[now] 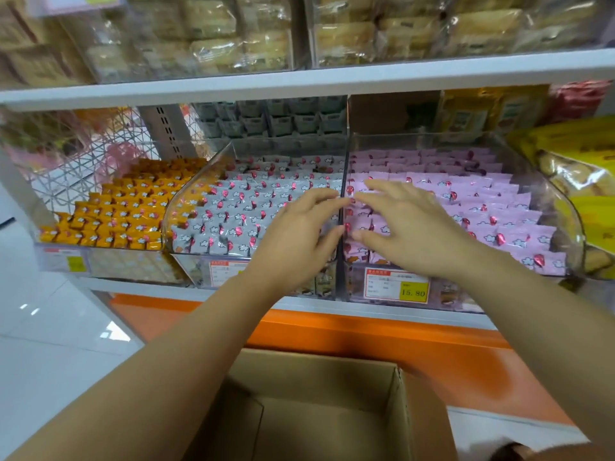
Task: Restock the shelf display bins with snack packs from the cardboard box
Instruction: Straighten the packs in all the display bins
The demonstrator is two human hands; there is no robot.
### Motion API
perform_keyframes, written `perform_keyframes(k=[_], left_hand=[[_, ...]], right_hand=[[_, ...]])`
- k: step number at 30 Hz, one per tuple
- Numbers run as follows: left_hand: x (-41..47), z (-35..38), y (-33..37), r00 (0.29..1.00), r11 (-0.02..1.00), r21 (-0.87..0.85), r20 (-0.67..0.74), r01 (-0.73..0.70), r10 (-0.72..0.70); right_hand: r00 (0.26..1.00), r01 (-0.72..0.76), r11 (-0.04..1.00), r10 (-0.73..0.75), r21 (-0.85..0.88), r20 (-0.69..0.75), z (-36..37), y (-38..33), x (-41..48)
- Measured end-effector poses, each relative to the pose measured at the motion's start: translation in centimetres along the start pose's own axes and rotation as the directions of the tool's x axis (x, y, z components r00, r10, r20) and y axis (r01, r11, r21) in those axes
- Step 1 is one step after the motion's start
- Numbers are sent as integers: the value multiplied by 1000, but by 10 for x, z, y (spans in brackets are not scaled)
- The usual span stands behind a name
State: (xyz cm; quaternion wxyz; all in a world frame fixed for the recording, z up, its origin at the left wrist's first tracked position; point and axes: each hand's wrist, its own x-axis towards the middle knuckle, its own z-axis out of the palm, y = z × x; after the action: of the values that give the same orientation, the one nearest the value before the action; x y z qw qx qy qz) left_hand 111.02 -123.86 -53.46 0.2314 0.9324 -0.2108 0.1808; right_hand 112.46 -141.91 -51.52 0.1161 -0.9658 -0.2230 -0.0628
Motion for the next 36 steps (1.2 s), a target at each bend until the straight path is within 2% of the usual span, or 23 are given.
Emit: perform_keyframes(k=[3, 8, 13, 16, 18, 21, 27, 31, 32, 34, 36], left_hand=[[0, 5, 3, 991, 984, -126, 62, 127, -120], [3, 1, 0, 986, 977, -147, 79, 155, -145], [7, -9, -3, 993, 988, -129, 99, 84, -71], [20, -15, -9, 991, 983, -145, 86, 111, -99], [31, -15, -9, 986, 966, -201, 76, 161, -148], [44, -5, -4, 963, 919, -298, 144, 260, -225], [44, 4, -2, 960, 914, -303, 157, 270, -232], [43, 0, 1, 956, 907, -320, 192, 274, -221], [43, 0, 1, 956, 901, -333, 194, 277, -222], [45, 1, -1, 955, 886, -365, 184, 286, -232], [46, 2, -2, 956, 873, -394, 163, 288, -242]], right_hand=[[976, -21, 989, 53, -149, 210, 14, -3, 10], [955, -50, 978, 106, -202, 277, 20, -1, 30], [916, 54, 976, 36, -212, 399, -2, -1, 19], [953, 7, 994, 28, -113, 300, -19, 8, 25], [961, -116, 986, 142, -122, 237, -14, 14, 34], [928, -225, 954, 272, -197, 255, 10, 23, 51], [921, -223, 946, 284, -234, 269, 17, 30, 79], [928, -126, 987, 152, -99, 340, -10, 33, 77], [937, -120, 992, 127, -40, 325, -17, 37, 78], [959, -169, 986, 164, -1, 233, -20, 43, 80], [950, -243, 965, 257, -98, 175, -9, 46, 84]])
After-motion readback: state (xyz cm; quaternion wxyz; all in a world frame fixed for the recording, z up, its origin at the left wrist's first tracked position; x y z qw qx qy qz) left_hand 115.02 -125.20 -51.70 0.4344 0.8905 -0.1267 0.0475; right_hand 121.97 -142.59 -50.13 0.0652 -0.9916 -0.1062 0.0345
